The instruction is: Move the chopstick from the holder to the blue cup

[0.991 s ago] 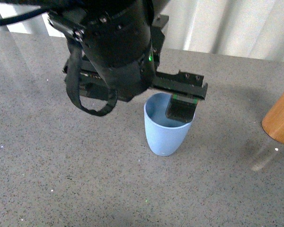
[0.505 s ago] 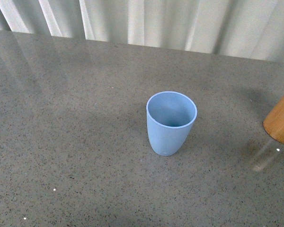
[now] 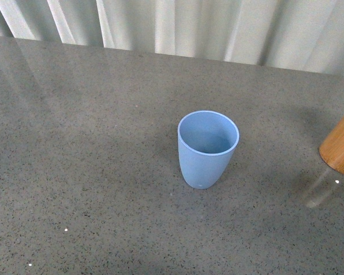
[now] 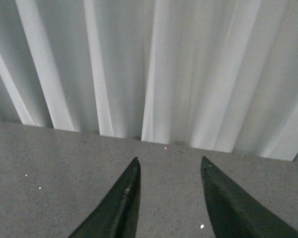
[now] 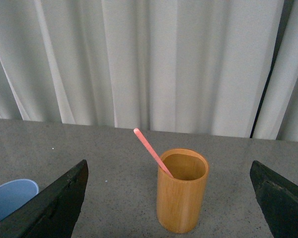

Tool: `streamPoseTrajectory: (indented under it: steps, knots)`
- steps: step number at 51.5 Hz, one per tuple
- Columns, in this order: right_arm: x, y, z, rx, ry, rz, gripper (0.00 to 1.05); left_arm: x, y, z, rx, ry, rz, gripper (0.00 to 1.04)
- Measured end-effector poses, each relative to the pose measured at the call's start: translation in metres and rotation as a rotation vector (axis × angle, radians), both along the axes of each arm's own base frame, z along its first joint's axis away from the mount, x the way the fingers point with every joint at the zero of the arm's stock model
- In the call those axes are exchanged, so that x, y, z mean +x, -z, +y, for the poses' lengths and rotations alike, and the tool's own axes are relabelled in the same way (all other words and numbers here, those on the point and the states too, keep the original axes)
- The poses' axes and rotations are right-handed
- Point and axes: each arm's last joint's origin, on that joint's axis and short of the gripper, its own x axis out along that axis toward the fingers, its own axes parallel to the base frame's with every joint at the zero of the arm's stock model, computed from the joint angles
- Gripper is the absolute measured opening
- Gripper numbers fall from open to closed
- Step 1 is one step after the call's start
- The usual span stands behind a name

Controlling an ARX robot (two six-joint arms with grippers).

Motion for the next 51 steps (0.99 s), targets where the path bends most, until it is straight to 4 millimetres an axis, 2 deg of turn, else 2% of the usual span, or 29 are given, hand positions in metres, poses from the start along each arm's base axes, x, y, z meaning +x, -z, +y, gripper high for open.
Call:
streamPoseTrajectory:
  steps: [4,12,26,39,51]
  knots:
    - [0.000,0.000,0.000,0.000,0.000,0.000,0.95,-0.015,0.012,0.011,0.008,0.003,0.017,0.25]
    - [0.000,0.000,0.000,0.000,0.000,0.000,0.95,-0.036,0.025,0.023,0.016,0.018,0.033,0.03]
    - [0.000,0.000,0.000,0.000,0.000,0.000,0.95,-0.078,0.042,0.046,0.020,0.010,0.024,0.04]
    - [0.000,0.000,0.000,0.000,0.000,0.000,0.95,-0.100,0.050,0.060,0.019,0.012,0.027,0.04]
    - [0.000,0.000,0.000,0.000,0.000,0.000,0.95,-0.112,0.059,0.062,0.018,0.004,0.018,0.04]
